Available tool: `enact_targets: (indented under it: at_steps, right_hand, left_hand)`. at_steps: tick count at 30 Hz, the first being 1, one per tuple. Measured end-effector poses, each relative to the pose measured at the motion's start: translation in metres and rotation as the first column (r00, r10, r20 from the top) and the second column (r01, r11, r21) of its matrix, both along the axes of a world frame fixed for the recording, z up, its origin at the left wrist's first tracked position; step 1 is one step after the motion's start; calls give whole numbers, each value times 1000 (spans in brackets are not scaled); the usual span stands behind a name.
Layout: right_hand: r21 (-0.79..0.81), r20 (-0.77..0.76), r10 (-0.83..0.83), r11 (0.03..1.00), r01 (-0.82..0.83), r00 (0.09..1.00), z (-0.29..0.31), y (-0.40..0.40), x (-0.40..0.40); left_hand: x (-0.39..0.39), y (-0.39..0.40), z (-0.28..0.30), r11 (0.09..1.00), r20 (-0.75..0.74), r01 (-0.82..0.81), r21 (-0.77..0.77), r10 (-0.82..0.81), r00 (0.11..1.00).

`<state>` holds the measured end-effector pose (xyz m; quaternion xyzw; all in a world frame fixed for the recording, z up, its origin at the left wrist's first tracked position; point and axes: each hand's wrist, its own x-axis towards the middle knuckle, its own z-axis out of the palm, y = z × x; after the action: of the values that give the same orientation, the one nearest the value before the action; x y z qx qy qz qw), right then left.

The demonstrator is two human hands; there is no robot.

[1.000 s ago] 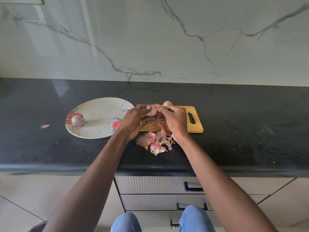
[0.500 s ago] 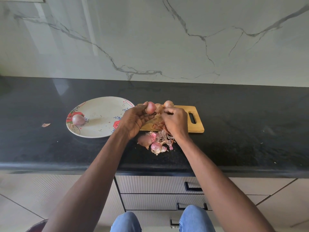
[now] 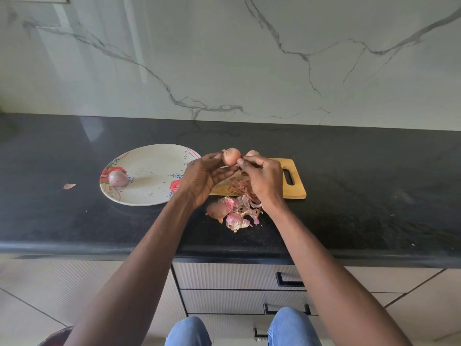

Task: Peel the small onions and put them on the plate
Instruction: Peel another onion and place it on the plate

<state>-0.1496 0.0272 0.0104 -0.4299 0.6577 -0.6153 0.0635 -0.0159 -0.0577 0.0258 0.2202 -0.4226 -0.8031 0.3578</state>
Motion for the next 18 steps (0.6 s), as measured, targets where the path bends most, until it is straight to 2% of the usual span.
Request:
enact_targets:
  at_steps: [2,5,10,15,18]
  right_hand:
    - [14,44,18,1000,-19,999,-2,-1,-1]
    - [-19,6,32,999,-32,999,-2,-1,1]
    - [-93,-210,18,995,-39,977,-1,1,5]
    - [-63,-259,27,997,-45,965,-4,-2,2]
    - [12,-272,66,998,-65,960,-7,-6,-3]
  left_hand:
    - [0,-1,0,1000,6,-16,-15,16,1000]
    - [1,0,1,1000,16,-12,-26,12,1000]
    - [0,0,1,1000,0,0,-28,0,1000]
    - [0,-1,-2,999,38,21,-31,-20,999]
    - [0,0,-2,998,82,13,-68,-8,997]
